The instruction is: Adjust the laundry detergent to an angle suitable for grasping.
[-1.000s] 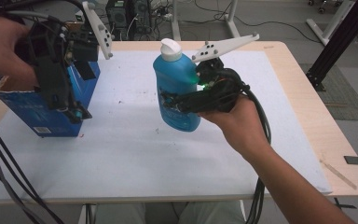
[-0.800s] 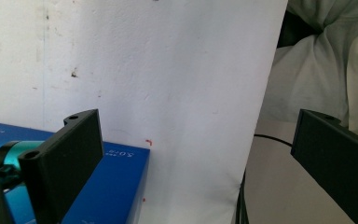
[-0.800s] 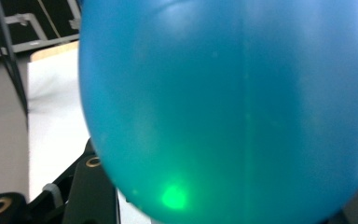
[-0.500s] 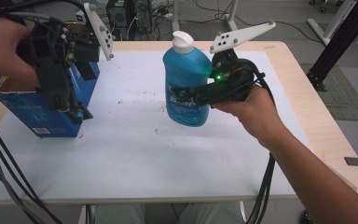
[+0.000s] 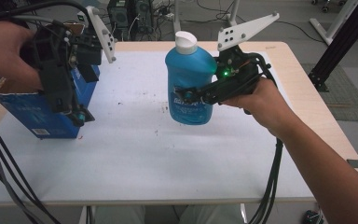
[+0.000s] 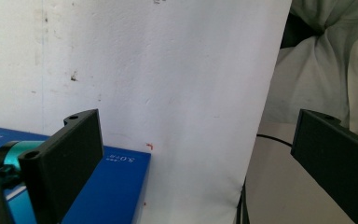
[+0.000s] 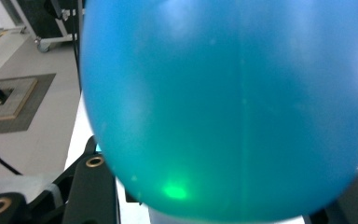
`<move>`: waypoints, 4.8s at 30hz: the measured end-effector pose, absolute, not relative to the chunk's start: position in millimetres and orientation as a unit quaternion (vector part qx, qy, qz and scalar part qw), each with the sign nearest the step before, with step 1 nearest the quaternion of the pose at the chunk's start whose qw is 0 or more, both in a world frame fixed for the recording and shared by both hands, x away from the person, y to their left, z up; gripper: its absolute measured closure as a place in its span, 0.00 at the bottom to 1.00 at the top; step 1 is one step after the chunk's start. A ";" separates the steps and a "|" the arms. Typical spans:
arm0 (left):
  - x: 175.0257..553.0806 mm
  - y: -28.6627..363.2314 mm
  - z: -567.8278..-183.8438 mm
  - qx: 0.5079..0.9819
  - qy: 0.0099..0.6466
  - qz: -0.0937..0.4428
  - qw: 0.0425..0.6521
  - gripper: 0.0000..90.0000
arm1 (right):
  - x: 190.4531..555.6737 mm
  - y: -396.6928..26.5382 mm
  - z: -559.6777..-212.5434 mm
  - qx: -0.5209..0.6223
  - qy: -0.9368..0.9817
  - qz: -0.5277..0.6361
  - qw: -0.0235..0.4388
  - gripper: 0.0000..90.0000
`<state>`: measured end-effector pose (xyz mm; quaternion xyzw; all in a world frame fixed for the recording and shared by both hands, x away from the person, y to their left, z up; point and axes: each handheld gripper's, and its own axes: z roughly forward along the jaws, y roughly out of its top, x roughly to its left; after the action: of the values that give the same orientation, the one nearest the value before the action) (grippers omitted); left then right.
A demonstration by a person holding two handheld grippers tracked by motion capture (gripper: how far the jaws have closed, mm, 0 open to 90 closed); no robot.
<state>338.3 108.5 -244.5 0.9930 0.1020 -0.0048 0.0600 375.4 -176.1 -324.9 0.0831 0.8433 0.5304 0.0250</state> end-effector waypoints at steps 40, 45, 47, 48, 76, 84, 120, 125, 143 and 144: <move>346.6 108.2 -251.2 0.992 0.109 -0.013 0.055 0.03 | 420.2 -160.4 -356.7 0.047 0.856 0.515 -0.019 0.49; 347.0 108.7 -252.5 0.992 0.114 -0.014 0.057 0.03 | 424.4 -155.2 -363.7 0.045 0.857 0.513 -0.024 0.49; 347.4 108.8 -252.6 0.992 0.113 -0.015 0.055 0.03 | 425.2 -153.3 -365.9 0.045 0.858 0.512 -0.024 0.49; 347.6 108.9 -253.0 0.992 0.114 -0.015 0.056 0.03 | 425.8 -152.3 -367.0 0.044 0.858 0.512 -0.025 0.49; 350.1 113.1 -259.5 0.991 0.124 -0.023 0.051 0.03 | 435.2 -130.6 -394.2 0.030 0.856 0.514 -0.049 0.49; 350.5 112.6 -261.3 0.991 0.122 -0.025 0.050 0.03 | 434.0 -134.3 -396.2 0.025 0.854 0.517 -0.048 0.49; 350.4 109.5 -263.6 0.991 0.119 -0.027 0.050 0.03 | 433.3 -141.5 -396.7 0.066 0.852 0.518 -0.046 0.24; 351.4 109.6 -264.1 0.991 0.120 -0.026 0.048 0.03 | 432.0 -143.6 -394.0 0.065 0.850 0.521 -0.048 0.24; 351.1 109.4 -265.4 0.991 0.122 -0.030 0.053 0.03 | 421.9 -147.6 -383.0 0.075 0.864 0.497 -0.017 0.13; 351.1 109.4 -265.4 0.991 0.122 -0.030 0.053 0.03 | 421.9 -147.6 -383.0 0.075 0.864 0.497 -0.017 0.13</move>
<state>351.1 109.4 -265.4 0.9907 0.1217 -0.0295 0.0530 421.9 -147.6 -383.0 0.0750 0.8644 0.4970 -0.0167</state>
